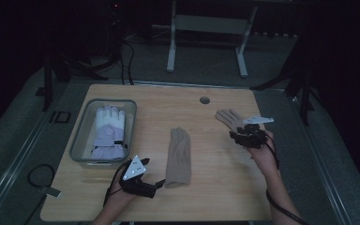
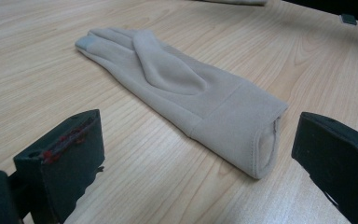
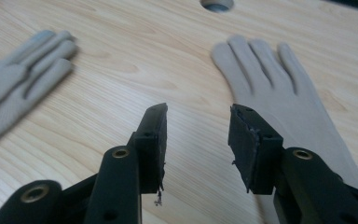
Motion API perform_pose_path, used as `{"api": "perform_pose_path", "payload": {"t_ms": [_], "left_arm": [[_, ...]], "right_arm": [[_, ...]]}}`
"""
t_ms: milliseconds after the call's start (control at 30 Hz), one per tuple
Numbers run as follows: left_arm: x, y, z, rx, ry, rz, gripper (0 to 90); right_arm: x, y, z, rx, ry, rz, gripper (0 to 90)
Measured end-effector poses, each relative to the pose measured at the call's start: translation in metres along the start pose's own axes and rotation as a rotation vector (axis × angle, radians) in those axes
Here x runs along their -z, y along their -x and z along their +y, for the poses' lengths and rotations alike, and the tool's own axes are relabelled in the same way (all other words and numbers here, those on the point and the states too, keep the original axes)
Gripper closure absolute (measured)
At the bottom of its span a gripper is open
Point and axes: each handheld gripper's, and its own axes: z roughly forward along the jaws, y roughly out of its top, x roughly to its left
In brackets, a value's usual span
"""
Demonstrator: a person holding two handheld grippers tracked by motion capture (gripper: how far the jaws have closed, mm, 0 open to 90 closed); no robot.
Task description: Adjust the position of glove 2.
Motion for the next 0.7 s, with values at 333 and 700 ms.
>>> {"api": "perform_pose_path", "payload": {"t_ms": [333,700], "left_arm": [[-0.003,0.0,-0.001,0.005,-0.006,-0.014,2.4],[-0.002,-0.002,-0.001,0.007,-0.001,-0.016,2.3]], "right_arm": [[-0.009,0.041,-0.006,-0.019,-0.036,-0.022,51.7],[-0.037,0.07,-0.011,-0.031,-0.099,-0.091,52.1]]}}
